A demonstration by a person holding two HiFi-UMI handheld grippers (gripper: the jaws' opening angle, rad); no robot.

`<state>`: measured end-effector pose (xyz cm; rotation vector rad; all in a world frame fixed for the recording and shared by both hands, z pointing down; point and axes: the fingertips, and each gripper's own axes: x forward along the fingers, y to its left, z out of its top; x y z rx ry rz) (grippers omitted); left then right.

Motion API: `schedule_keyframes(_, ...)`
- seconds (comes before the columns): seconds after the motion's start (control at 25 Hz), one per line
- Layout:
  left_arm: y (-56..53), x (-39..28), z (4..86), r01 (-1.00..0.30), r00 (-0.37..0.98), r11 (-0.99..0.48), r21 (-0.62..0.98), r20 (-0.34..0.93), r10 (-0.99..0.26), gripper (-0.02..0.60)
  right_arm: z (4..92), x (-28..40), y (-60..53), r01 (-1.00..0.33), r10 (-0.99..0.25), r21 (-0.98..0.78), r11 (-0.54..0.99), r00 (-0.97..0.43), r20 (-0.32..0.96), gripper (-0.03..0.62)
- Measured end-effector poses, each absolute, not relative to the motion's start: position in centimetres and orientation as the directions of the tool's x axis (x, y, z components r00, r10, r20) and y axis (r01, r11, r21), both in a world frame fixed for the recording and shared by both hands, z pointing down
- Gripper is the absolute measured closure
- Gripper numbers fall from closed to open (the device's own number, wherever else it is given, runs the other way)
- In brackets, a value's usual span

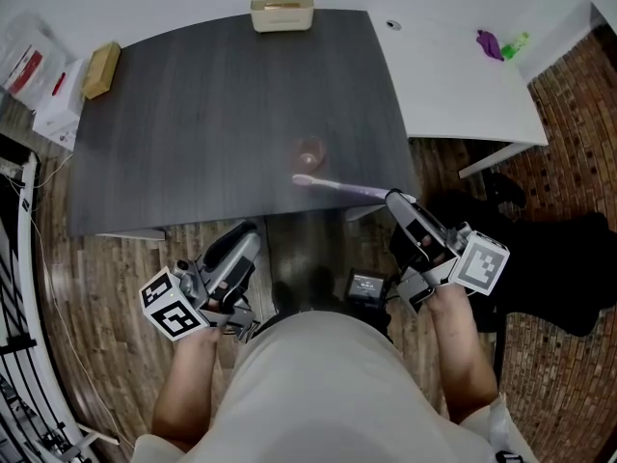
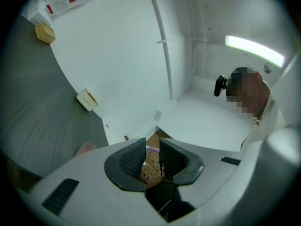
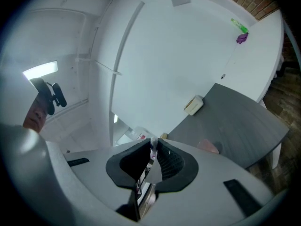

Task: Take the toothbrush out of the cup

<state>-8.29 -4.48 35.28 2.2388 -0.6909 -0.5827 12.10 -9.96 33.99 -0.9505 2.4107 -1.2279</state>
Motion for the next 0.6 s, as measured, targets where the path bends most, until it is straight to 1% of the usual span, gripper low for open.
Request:
schedule_keyframes(0.36, -3.7, -8.3, 34.1, -0.291, 0.756, -0.614, 0.734, -0.217, -0.618, 0.502, 32.6, 11.8, -8.3, -0.343, -0.619, -0.825, 0.449, -0.786, -0.011, 0.542)
schedule_keyframes(0.6, -3.3, -8.5, 33.3, -0.286, 0.756, -0.625, 0.726, -0.230, -0.613, 0.502, 31.8, 11.8, -7.9, -0.330, -0.611, -0.817, 0.474, -0.790, -0.036, 0.542)
